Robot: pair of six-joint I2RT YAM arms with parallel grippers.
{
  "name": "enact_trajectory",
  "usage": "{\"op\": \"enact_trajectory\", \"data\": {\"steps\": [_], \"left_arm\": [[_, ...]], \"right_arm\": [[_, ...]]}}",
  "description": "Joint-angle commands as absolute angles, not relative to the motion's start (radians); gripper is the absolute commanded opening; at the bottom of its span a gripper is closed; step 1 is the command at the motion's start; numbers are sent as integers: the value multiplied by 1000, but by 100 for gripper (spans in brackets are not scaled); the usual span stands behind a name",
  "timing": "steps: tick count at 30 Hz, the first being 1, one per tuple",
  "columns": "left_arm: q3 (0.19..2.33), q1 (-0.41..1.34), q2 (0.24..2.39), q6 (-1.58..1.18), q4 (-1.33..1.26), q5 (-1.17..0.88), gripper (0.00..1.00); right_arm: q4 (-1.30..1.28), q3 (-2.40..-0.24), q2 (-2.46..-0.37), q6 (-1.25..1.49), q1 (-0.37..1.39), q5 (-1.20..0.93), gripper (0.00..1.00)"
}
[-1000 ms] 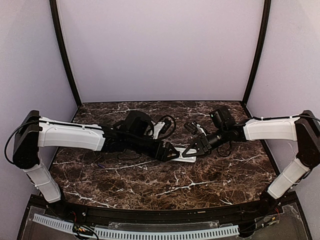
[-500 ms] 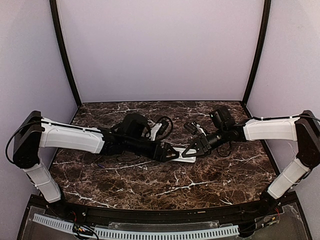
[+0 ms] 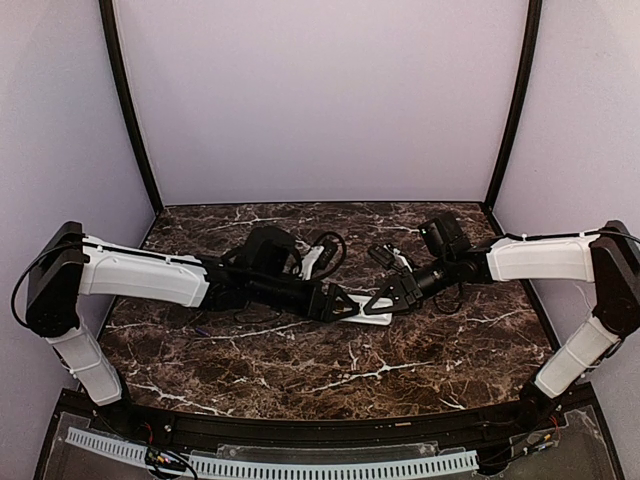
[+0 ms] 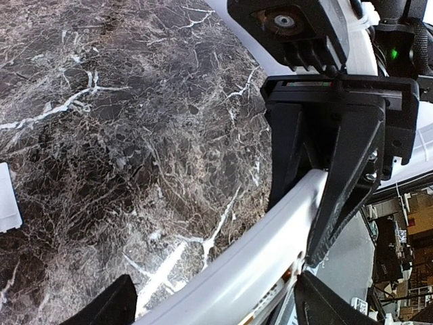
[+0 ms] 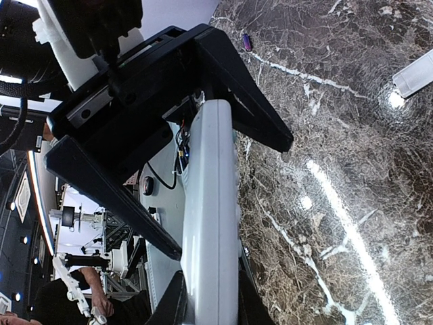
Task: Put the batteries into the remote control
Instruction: Press the battery in the battery compartment.
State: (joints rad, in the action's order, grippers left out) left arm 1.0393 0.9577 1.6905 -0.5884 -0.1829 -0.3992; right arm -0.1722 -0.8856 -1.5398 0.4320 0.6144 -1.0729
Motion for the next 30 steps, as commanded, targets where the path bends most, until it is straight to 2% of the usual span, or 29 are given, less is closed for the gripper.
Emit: {"op": "enact_trajectory", "data": {"steps": [1,21,25,30], "left_arm": [[1063,958,1699,-581,-127,-366,80],[1097,958,1732,-581,-110,-367,81],[1104,958,1733,-566,-76,-336,80],[1111,957,1740,-542,-9,-293,74]], "right_arm": [[-155,-905,-1529,430,618,-1078,0],[-155,-905,-1536,429,618,-1078,0],[-154,-908,-1534,431,617,-1084,0],[-151,-908,-1525,435,618,-1093,0]]}}
